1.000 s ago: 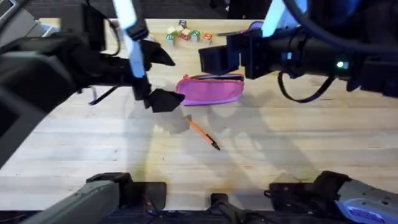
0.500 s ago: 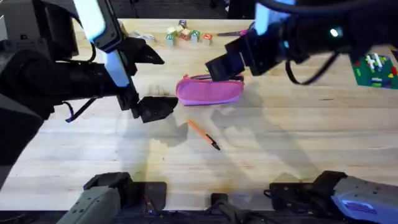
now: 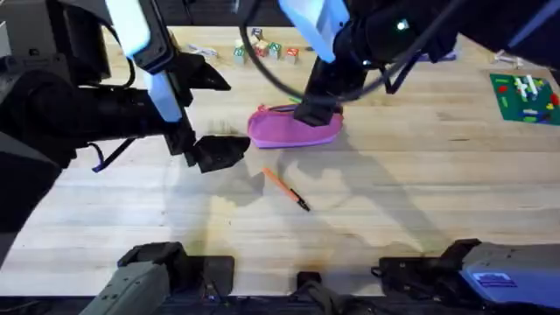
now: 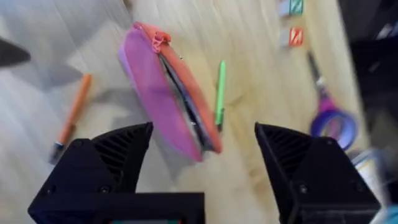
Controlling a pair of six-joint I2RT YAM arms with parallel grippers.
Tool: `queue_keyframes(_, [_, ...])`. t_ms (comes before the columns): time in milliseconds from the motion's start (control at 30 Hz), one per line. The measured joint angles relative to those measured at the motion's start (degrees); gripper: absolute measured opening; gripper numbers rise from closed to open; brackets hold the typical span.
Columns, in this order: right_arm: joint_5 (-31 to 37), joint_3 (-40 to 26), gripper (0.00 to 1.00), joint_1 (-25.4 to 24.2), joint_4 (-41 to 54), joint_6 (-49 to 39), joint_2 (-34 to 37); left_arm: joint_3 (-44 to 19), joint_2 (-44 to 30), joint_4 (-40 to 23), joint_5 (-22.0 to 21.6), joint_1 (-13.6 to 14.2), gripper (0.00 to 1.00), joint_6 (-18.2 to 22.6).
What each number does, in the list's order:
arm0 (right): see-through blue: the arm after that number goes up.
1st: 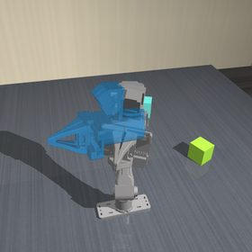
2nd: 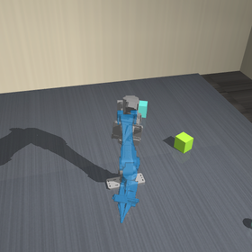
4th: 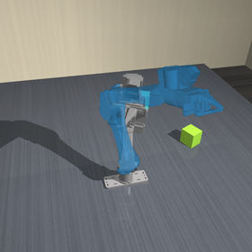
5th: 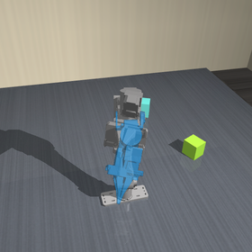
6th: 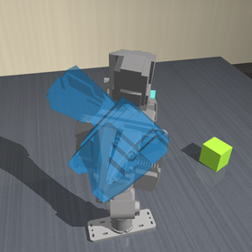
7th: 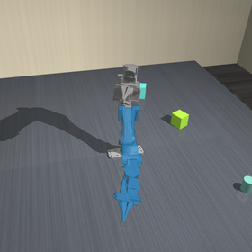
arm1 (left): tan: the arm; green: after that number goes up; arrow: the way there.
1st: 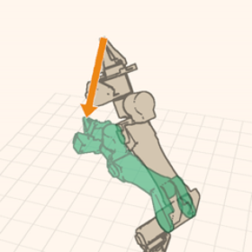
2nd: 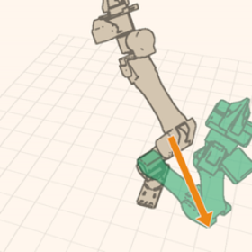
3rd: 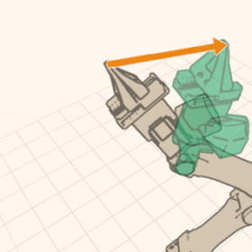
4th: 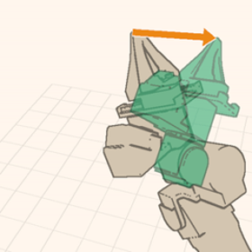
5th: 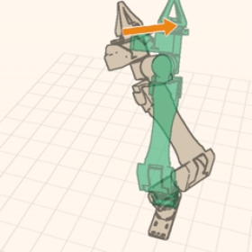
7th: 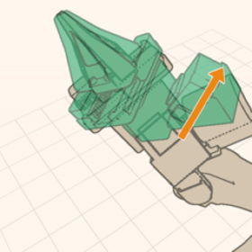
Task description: Unzip the bag, pick up the pens from the table one at a time and place them inside, then zip the bag closed.
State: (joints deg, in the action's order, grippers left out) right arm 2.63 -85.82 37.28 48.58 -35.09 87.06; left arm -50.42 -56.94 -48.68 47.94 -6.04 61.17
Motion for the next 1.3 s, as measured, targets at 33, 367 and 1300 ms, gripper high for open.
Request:
queue_keyframes(33, [0.1, 0.0, 0.997, 0.0, -0.1, -3.1, 0.1, 0.0, 0.0, 0.0, 0.0, 0.0, 0.993, 0.0])
queue_keyframes(367, [-0.1, -0.1, 0.998, 0.7, 0.0, -16.8, 0.8, 0.0, 0.0, 0.0, 0.0, 0.0, 0.994, 0.0])
queue_keyframes(1300, [-7.2, -0.1, 0.031, 0.7, 1.6, -17.7, 0.8, 0.0, 0.0, 0.0, 0.0, 0.0, 0.993, 0.0])
